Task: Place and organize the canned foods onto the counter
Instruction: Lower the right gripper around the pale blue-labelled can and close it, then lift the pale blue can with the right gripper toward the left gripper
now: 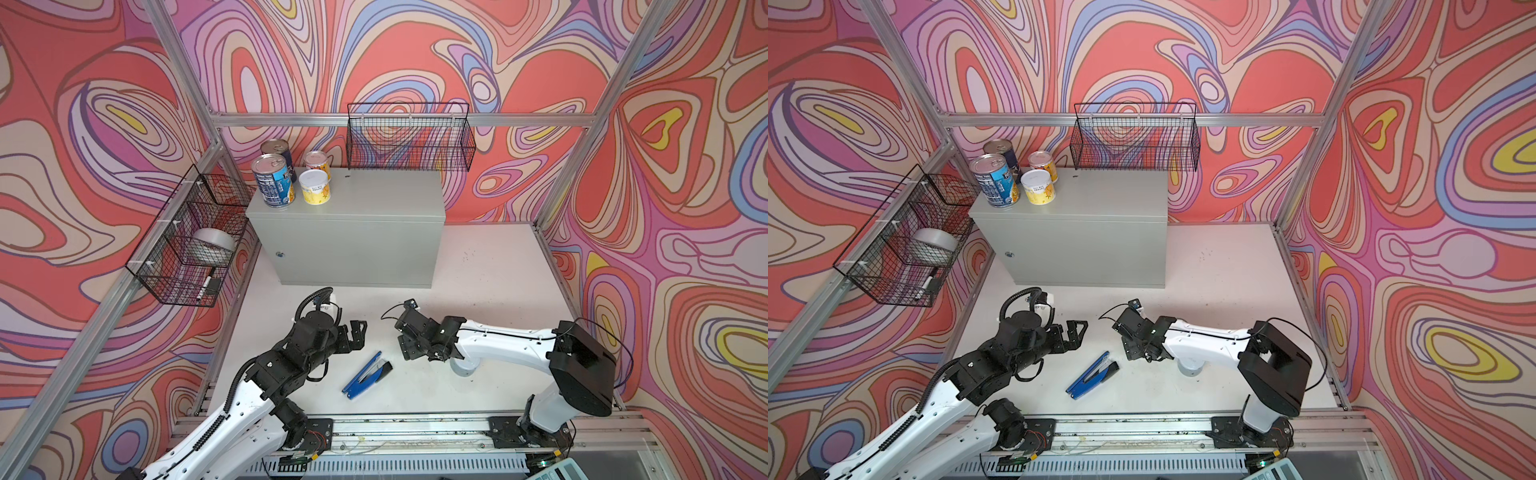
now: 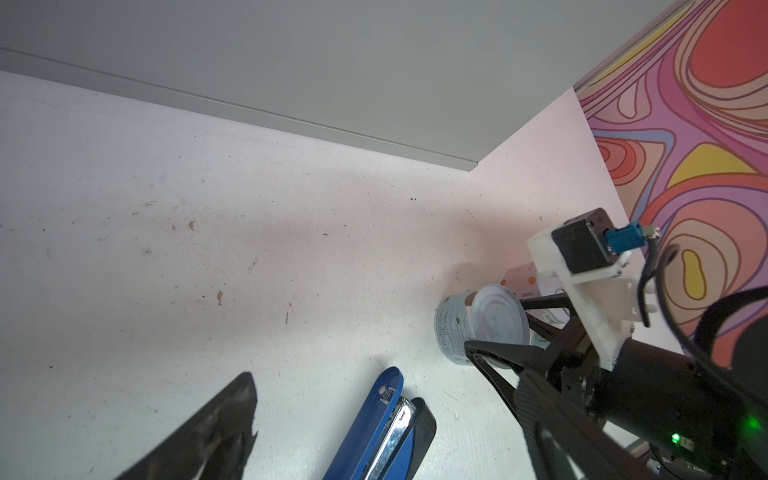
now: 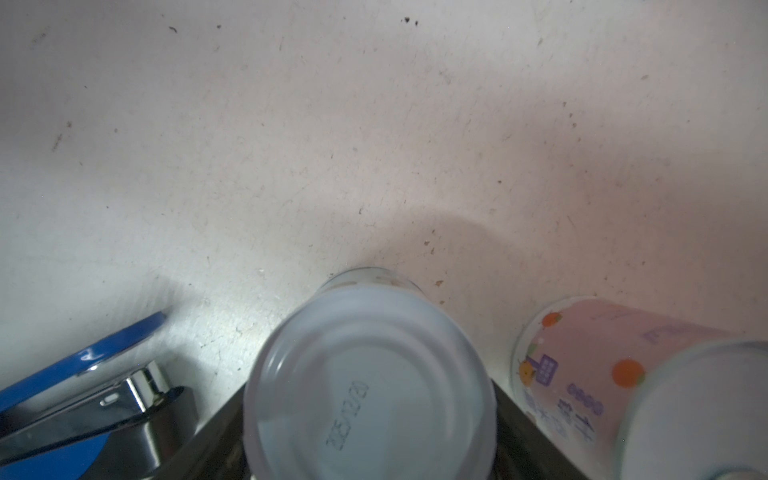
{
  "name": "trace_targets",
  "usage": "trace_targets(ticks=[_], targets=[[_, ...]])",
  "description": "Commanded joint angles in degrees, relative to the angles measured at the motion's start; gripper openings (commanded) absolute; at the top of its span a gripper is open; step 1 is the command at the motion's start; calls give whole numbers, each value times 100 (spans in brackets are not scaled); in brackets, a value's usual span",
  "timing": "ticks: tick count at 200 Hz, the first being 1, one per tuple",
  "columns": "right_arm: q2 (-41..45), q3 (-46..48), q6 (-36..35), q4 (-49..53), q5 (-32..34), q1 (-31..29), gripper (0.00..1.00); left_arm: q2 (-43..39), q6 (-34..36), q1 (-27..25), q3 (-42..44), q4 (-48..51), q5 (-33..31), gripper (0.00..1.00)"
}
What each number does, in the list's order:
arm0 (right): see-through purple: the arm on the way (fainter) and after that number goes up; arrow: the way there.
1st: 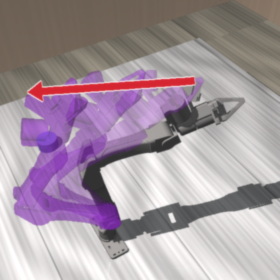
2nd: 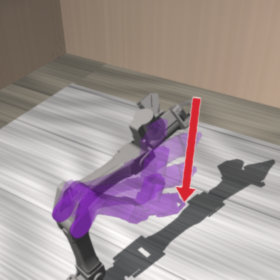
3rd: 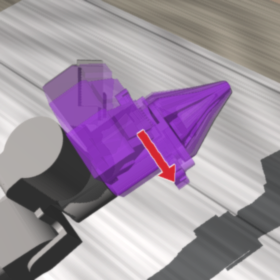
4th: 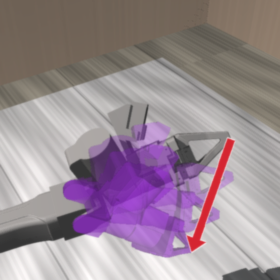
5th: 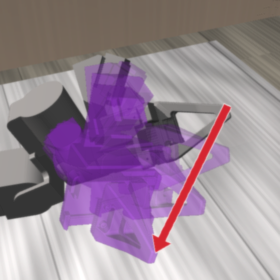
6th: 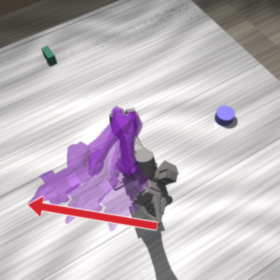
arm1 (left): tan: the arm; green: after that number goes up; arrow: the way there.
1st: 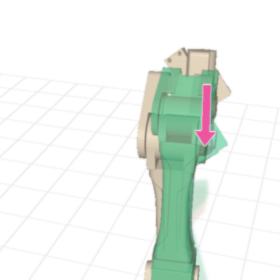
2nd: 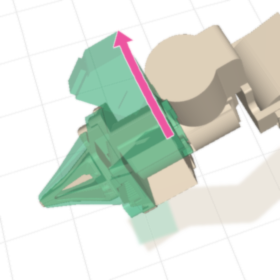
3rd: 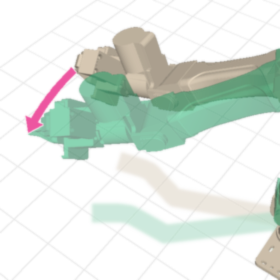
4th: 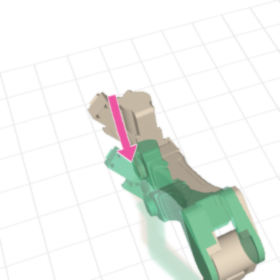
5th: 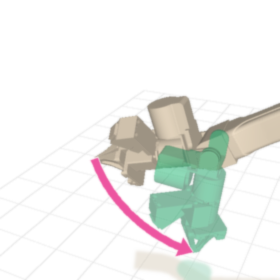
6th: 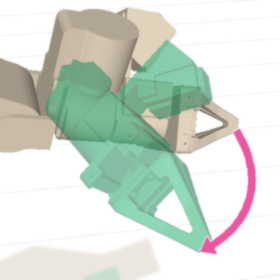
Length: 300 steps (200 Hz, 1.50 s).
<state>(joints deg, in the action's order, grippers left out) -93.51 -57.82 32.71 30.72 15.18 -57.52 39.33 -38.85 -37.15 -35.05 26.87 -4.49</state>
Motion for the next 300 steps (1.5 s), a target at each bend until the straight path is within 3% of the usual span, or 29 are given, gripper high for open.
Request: trace_targets(ticks=[1, 58, 99, 142, 173, 217, 251, 300], targets=[[177, 69, 75, -112, -25, -17, 61, 41, -6, -30, 134, -130, -54, 100], [364, 52, 86, -129, -134, -7, 55, 523, 434, -30, 67, -512, 212, 100], [404, -9, 75, -26, -166, 22, 54, 677, 894, -38, 342, -1448, 929, 99], [529, -28, 2, -121, -410, 137, 53, 777, 1244, -120, 358, -1551, 984, 98], [671, 24, -19, -280, -760, 319, 53, 780, 1494, -517, 311, -1521, 746, 98], [1036, 169, 7, -464, -1380, 716, 53, 1051, 2023, -1465, 127, -1676, 232, 98], [1520, 272, -2, -441, -1910, 1078, 53, 1404, 2564, -1816, 24, -2024, 430, 99], [2043, 64, -447, 105, -2573, 1216, 53, 1787, 2959, -1870, -17, -2732, 849, 100]])
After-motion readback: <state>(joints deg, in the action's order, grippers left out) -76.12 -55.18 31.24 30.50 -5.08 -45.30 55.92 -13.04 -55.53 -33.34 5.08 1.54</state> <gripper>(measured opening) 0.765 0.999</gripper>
